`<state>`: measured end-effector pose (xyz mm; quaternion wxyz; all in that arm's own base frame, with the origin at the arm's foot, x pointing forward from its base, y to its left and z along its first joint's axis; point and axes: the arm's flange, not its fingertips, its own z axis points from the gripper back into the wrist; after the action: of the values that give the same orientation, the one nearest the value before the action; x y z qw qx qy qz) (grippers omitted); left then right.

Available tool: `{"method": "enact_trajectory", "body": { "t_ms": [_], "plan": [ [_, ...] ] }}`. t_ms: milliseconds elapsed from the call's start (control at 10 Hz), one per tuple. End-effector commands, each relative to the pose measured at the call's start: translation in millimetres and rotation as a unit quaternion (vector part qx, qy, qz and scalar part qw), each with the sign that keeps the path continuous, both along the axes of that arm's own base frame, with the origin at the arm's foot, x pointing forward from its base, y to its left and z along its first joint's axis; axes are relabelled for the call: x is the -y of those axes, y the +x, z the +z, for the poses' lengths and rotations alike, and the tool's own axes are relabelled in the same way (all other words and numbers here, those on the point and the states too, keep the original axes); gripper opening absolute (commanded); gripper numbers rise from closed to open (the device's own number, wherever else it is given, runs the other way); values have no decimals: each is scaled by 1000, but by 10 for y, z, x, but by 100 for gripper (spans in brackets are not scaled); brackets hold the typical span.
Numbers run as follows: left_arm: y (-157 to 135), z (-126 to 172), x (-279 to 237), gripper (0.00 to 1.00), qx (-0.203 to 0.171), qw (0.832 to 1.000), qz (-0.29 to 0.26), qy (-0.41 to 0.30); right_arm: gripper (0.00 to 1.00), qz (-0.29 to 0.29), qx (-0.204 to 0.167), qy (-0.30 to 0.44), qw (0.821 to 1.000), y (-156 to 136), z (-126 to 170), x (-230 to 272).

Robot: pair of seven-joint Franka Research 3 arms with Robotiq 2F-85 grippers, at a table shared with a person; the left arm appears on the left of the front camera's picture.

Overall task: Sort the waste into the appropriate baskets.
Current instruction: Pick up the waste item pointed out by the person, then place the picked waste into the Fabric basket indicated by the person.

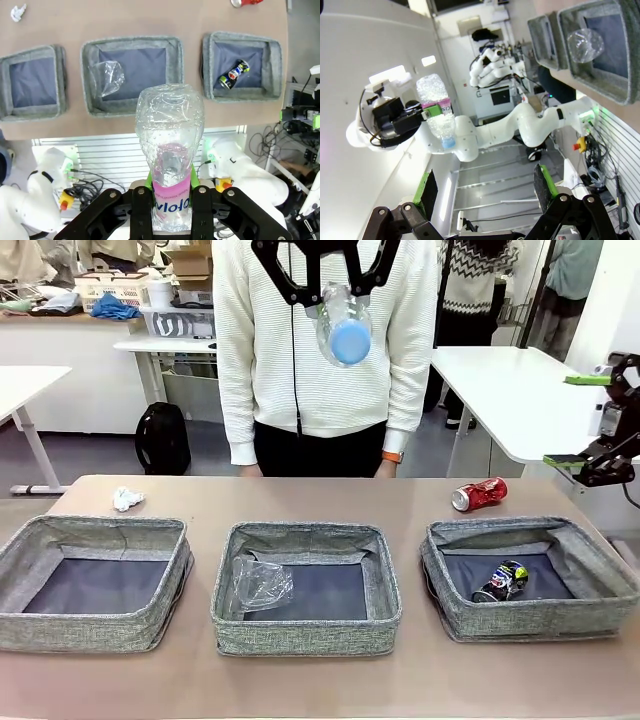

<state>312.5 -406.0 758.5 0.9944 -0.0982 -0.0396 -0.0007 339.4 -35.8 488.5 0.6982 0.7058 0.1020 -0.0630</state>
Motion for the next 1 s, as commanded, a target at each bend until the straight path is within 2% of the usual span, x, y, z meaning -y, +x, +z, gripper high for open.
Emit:
{"method": "enact_trajectory", "body": {
  "t_ms": [0, 900],
  "plan": [
    [-31, 31, -12, 23, -6, 1000, 7, -9, 100, -2, 2, 6, 1000, -7, 17, -12],
    [-31, 31, -12, 23, -6, 1000, 7, -9, 100, -2, 2, 6, 1000, -7, 17, -12]
  ]
}}
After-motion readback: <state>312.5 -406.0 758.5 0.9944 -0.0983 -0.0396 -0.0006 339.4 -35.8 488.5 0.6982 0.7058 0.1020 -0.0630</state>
